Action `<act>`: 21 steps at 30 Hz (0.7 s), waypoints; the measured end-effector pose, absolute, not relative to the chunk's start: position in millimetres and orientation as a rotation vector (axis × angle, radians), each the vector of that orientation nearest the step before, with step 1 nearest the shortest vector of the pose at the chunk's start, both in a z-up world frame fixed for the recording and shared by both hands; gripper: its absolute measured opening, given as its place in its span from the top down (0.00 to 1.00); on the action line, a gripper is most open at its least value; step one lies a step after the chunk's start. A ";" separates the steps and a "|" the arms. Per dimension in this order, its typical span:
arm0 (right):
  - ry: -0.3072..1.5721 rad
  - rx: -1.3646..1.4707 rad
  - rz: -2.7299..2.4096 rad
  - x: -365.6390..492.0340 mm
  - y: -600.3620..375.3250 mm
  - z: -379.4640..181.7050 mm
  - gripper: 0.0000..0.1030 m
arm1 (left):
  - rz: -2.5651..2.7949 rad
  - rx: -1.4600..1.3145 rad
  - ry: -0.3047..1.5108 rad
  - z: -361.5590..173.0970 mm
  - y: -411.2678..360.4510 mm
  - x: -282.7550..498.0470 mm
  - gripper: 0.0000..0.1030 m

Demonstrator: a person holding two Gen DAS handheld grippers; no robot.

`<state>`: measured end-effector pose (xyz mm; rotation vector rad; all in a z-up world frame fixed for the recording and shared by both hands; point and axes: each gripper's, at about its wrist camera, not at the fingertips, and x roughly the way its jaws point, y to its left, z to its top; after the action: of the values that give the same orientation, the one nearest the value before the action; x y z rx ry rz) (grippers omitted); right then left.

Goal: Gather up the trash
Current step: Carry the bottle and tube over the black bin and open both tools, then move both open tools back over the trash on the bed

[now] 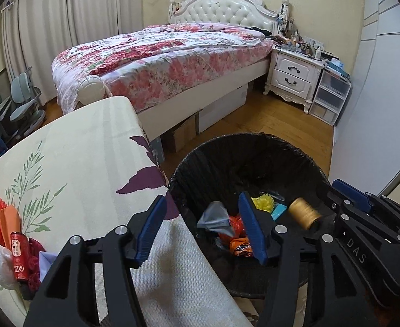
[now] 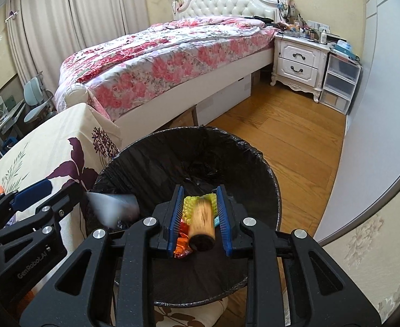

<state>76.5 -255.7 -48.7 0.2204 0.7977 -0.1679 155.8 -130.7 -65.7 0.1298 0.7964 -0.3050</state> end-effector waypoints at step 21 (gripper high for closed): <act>0.749 0.191 -0.172 55.6 -230.9 -26.2 0.43 | -0.223 0.091 0.726 -29.5 -86.6 124.0 0.23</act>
<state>55.6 -230.9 -26.2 0.1907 0.7494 -0.1718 124.0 -86.6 -29.5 0.0908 0.7257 -0.2230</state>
